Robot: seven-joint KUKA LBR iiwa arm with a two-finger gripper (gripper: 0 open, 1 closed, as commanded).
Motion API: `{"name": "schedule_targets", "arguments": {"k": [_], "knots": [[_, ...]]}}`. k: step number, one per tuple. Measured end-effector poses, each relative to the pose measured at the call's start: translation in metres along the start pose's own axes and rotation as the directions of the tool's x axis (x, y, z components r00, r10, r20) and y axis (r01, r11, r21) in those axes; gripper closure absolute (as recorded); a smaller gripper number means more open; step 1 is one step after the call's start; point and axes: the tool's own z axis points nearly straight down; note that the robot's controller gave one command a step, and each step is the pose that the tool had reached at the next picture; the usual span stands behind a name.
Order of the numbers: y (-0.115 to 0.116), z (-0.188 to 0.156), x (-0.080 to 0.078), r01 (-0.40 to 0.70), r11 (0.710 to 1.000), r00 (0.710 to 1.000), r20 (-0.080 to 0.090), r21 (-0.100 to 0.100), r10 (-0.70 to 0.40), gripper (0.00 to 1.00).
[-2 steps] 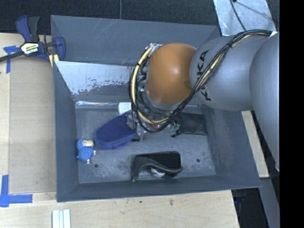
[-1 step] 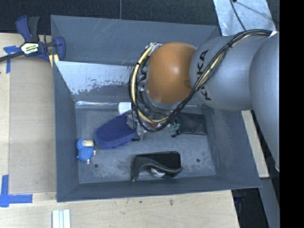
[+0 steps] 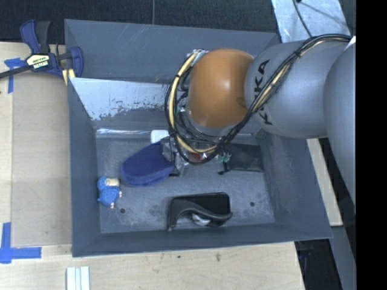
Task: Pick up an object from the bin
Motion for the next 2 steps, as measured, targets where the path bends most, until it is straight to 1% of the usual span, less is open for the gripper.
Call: {"name": "schedule_targets", "arguments": {"k": [1, 2], "knots": [[-0.0006, -0.0022, -0.0009, -0.003, 1.000, 1.000, 0.001, 0.000, 0.003, 1.00], [-0.0012, -0.0117, -0.0022, -0.007, 1.000, 1.000, 0.002, 0.000, 0.007, 1.00]]}}
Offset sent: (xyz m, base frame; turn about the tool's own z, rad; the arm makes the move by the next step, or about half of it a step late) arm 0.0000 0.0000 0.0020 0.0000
